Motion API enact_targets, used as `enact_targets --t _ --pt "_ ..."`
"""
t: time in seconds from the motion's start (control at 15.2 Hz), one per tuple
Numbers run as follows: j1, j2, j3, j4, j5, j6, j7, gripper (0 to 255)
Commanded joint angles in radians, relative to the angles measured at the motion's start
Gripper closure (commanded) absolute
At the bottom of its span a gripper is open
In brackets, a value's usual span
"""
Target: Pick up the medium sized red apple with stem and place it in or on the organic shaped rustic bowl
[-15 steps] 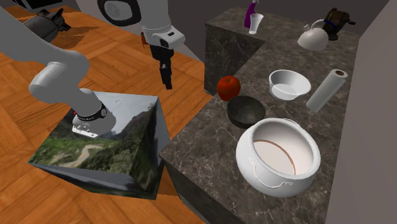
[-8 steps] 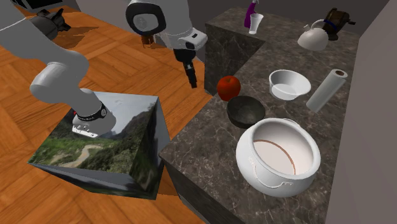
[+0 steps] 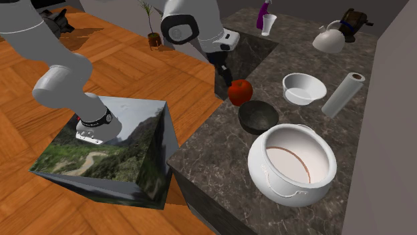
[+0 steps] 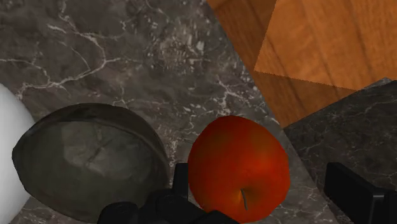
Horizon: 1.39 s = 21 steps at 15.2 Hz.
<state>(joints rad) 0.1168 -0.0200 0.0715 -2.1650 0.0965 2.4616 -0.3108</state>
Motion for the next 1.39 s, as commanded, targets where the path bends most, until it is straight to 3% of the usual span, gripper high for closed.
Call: enact_targets --t 0.0,0.26,0.79,1.25,1.32 --pt "0.008 0.056 0.007 0.050 0.019 0.042 -0.030 0" --pt "0.018 0.151 0.025 0.150 0.051 0.099 -0.080 0" --pt "0.025 0.240 0.027 0.172 0.045 0.167 -0.076 0" --pt "0.025 0.240 0.027 0.172 0.045 0.167 -0.076 0" --pt "0.025 0.240 0.027 0.172 0.045 0.167 -0.076 255"
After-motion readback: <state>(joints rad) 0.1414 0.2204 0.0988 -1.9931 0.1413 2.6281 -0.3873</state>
